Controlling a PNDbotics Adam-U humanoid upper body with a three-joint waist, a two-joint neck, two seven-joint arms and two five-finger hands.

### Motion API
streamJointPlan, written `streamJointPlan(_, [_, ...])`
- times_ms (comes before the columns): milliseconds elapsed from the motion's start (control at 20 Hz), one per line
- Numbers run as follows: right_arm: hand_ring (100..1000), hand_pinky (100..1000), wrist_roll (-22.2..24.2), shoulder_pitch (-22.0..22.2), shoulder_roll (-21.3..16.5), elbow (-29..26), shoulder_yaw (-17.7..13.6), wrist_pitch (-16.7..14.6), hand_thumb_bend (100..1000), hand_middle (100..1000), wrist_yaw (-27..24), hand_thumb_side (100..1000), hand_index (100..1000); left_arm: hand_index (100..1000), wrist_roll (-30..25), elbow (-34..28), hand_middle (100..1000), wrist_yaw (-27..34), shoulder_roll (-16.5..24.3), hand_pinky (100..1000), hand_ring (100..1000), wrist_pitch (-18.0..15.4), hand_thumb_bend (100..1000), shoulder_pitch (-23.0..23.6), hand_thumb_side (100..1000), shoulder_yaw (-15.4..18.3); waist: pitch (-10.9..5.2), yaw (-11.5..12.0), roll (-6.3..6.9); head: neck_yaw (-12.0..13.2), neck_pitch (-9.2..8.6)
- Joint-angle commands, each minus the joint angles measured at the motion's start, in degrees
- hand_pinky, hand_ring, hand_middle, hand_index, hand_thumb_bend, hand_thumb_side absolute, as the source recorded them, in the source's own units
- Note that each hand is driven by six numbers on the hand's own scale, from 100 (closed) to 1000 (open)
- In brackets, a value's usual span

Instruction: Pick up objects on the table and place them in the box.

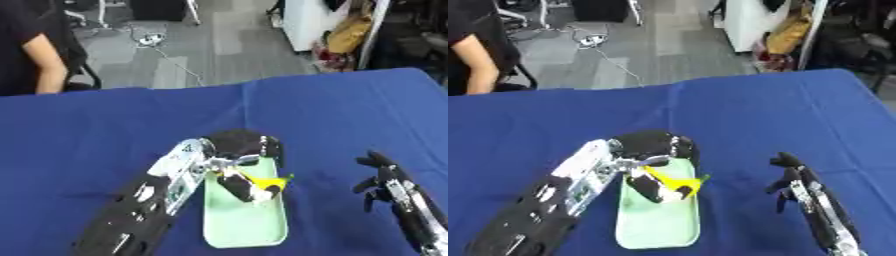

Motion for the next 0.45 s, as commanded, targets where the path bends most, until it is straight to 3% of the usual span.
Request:
streamJointPlan(50, [550,309,0.0,-0.3,-0.5,-0.6,-0.2,-0.1,100,830,0.1,903,961,779,0.2,-1.0,774,0.7,0.2,662,729,-0.3,100,-0.7,622,0.4,-1.04,0.1,-0.42,0.3,-0.74])
streamJointPlan(300, [550,309,-0.2,0.1,-0.6,-0.3,-0.4,0.0,100,830,0.2,904,961,789,-0.4,-2.1,771,4.0,0.8,662,725,-1.0,100,-1.0,658,-0.2,-1.84,0.5,-0.47,-0.5,-0.50])
streamJointPlan(450, [550,308,-0.6,1.1,-1.0,0.1,-0.8,0.1,100,830,0.2,904,961,783,-1.7,-6.5,751,10.6,3.7,651,701,-1.2,100,-2.2,636,-1.2,-3.03,1.7,-0.29,-2.0,-0.06])
